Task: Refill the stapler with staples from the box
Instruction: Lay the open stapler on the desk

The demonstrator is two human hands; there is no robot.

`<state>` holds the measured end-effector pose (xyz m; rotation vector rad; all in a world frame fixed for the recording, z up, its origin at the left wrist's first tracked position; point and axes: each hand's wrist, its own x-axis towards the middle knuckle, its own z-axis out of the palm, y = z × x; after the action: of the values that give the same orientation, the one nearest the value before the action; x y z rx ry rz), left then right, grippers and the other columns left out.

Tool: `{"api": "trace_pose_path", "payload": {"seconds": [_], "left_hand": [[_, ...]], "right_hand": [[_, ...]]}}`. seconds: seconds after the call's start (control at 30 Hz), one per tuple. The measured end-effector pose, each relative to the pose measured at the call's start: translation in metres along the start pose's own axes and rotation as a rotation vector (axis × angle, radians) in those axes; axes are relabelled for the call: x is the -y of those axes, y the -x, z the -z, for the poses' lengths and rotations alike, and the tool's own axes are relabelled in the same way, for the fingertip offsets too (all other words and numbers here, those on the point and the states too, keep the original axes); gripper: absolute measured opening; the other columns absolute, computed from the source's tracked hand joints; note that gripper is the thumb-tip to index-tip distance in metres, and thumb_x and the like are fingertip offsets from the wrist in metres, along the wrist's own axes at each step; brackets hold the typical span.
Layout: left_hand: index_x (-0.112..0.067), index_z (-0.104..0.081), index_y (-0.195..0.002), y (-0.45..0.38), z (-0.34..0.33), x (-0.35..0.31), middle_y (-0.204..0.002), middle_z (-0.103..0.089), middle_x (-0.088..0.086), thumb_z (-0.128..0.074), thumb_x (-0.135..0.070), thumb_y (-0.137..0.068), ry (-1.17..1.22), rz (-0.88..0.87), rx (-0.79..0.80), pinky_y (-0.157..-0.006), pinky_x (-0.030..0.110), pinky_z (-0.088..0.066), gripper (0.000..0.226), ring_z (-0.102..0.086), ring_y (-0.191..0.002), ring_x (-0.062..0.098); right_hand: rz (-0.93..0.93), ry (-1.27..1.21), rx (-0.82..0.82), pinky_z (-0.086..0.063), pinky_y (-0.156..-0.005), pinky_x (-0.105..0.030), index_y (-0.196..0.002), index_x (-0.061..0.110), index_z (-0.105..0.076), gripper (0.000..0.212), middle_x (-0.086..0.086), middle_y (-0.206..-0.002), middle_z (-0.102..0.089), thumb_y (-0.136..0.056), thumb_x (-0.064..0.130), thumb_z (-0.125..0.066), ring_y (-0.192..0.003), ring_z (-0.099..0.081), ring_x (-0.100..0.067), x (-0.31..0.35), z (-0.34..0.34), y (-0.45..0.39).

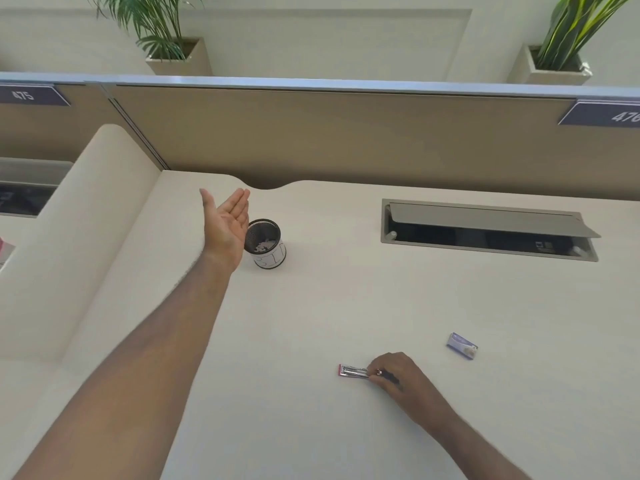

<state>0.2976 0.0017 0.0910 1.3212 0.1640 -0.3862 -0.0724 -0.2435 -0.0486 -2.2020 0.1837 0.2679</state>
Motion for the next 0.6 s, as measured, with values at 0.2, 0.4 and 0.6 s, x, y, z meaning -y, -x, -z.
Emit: {"api": "trace_pose_path", "payload": {"seconds": [0.2,0.4,0.6], "left_hand": [[-0.014,-0.043,-0.166,-0.008,-0.005,0.008,-0.174,-0.043,-0.002,-0.018,-0.071,-0.11,-0.336,-0.034,0.017,-0.135,0.03,-0.013,0.084,-0.031,-0.164,0.011],[-0.023,-0.036,-0.17,-0.006,-0.009,0.014,-0.177,-0.035,-0.011,-0.019,-0.079,-0.103,-0.433,-0.022,0.054,-0.121,0.023,-0.013,0.089,-0.026,-0.164,0.005],[-0.032,-0.024,-0.173,0.0,-0.011,0.017,-0.181,-0.02,-0.016,-0.016,-0.083,-0.102,-0.435,-0.021,0.062,-0.124,0.024,-0.009,0.088,-0.015,-0.165,0.0]], "right_hand": [[0.012,0.01,0.001,-0.045,-0.088,-0.017,-0.102,0.034,-0.072,0.009,0.023,-0.103,-0.068,-0.104,0.027,-0.068,-0.102,-0.056,-0.007,-0.003,-0.003,-0.002],[0.019,0.013,-0.011,-0.041,-0.088,-0.012,-0.102,0.035,-0.072,0.009,0.023,-0.104,-0.068,-0.104,0.027,-0.068,-0.105,-0.055,-0.004,-0.004,-0.005,-0.002],[0.048,0.025,-0.027,-0.039,-0.087,-0.011,-0.102,0.033,-0.073,0.01,0.023,-0.102,-0.068,-0.103,0.024,-0.069,-0.101,-0.053,0.0,-0.005,-0.005,-0.003]]}}
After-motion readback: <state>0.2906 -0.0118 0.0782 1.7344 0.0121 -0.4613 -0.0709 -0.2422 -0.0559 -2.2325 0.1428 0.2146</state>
